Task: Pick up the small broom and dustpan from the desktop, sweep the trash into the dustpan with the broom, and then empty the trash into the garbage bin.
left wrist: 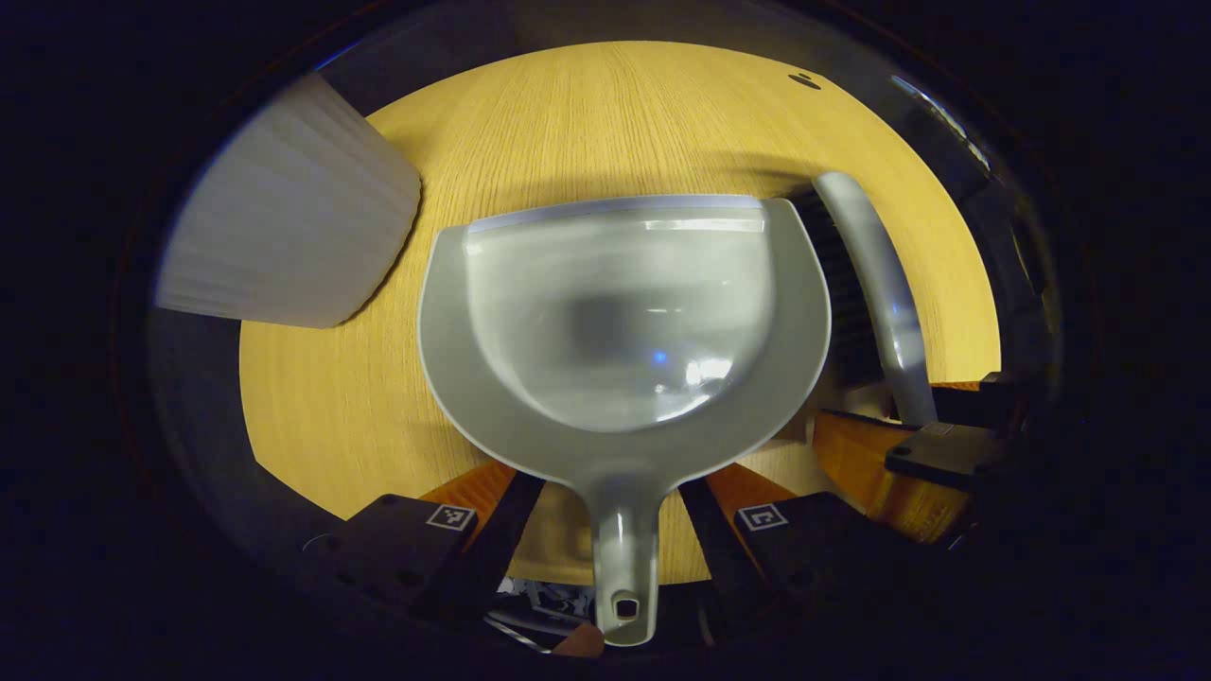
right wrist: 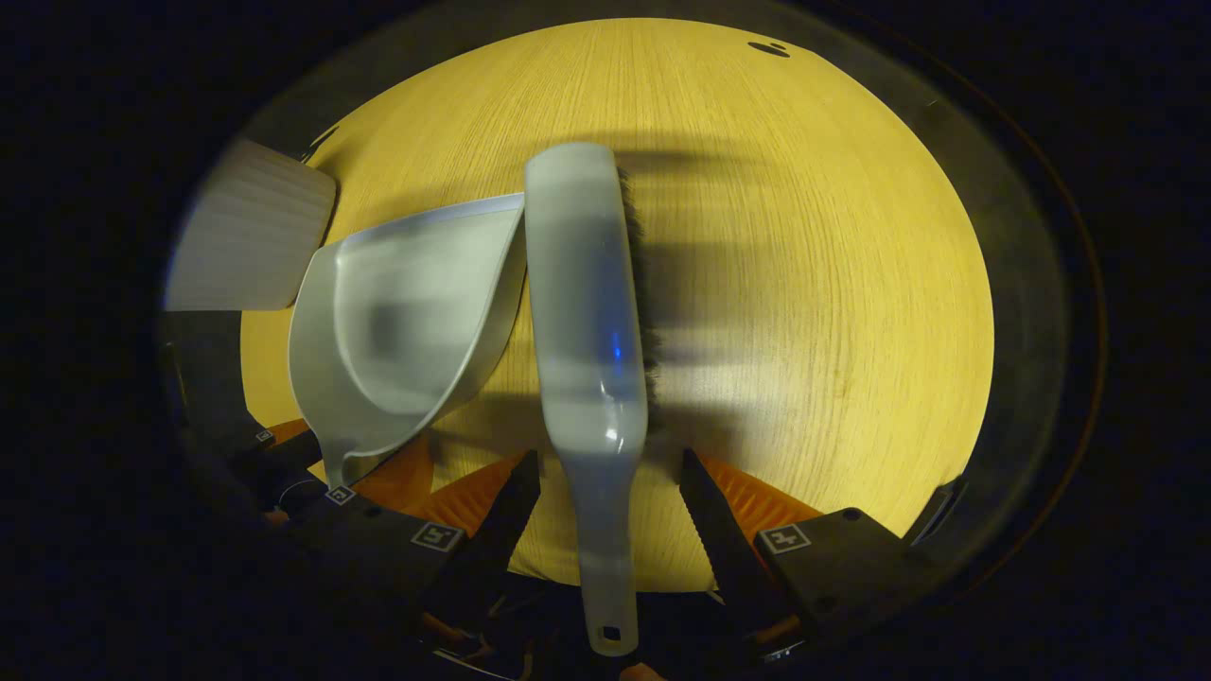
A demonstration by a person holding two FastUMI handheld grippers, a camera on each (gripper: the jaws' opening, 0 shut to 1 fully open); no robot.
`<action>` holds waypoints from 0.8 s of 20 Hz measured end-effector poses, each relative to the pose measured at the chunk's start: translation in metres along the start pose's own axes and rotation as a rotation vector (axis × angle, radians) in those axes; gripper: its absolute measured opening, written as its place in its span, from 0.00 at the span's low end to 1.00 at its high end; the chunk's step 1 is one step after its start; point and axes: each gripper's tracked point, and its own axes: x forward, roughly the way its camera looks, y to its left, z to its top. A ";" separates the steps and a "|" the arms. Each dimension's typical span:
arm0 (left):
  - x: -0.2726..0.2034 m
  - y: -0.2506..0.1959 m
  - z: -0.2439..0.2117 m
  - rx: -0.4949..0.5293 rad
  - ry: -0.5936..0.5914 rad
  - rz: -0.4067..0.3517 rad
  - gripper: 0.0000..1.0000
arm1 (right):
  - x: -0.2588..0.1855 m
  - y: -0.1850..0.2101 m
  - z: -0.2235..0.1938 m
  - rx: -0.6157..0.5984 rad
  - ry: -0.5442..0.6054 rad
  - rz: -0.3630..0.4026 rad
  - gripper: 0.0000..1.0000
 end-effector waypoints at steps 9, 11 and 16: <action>-0.069 -0.012 -0.007 0.057 -0.193 -0.099 0.83 | -0.076 0.002 0.002 0.019 -0.191 0.065 0.94; -0.092 -0.011 -0.007 0.070 -0.265 -0.112 0.83 | -0.094 0.007 -0.003 0.024 -0.231 0.080 0.97; -0.167 -0.001 0.012 0.164 -0.568 -0.100 0.83 | -0.170 0.021 0.011 0.046 -0.511 0.122 0.93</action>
